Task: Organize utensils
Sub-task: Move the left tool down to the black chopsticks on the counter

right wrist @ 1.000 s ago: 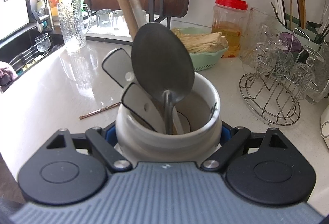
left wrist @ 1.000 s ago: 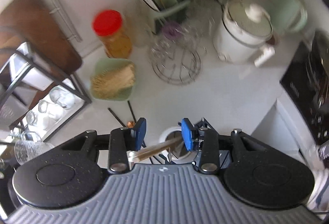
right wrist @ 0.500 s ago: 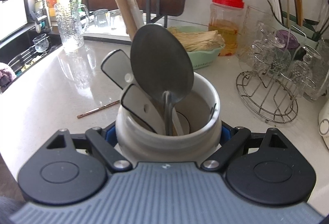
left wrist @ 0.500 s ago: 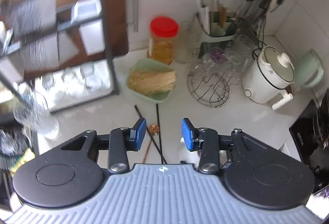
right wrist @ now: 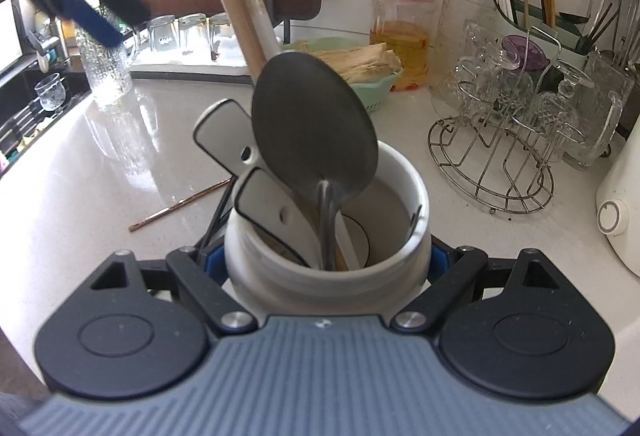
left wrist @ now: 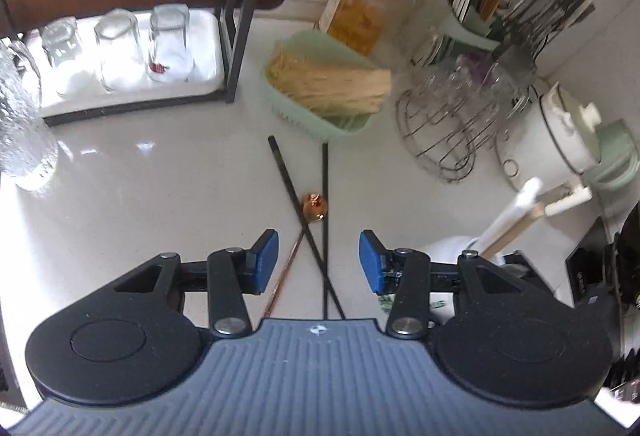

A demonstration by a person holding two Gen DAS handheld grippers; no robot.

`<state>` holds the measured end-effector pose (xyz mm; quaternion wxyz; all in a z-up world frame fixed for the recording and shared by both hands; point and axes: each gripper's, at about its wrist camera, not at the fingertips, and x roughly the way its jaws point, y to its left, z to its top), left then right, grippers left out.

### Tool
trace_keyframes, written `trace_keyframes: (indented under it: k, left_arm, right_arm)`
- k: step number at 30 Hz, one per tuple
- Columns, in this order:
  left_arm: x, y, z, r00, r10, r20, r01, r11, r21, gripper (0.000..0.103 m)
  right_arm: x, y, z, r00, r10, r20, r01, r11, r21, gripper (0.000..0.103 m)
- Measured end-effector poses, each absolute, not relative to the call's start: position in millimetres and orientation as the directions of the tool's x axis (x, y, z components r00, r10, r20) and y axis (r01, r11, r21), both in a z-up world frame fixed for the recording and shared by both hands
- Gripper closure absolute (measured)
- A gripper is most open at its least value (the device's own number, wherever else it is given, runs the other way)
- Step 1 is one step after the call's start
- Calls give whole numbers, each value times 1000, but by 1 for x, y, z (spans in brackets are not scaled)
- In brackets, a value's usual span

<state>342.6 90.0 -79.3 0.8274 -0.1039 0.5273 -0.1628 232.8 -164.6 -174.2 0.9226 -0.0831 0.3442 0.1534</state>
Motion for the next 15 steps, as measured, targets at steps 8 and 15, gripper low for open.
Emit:
trace_keyframes:
  k: [8,15]
  left_arm:
    - [359,88,-132,395,-375,-839,151,927,-343,53]
    - [385,82,-166,387,-363,-848,118,931,-345,52]
  right_arm:
    - [230,-162,-173,722,182,-668,-284,958,-46,12]
    - [231,-158,-174,723,145,-675,-255,965,-65,11]
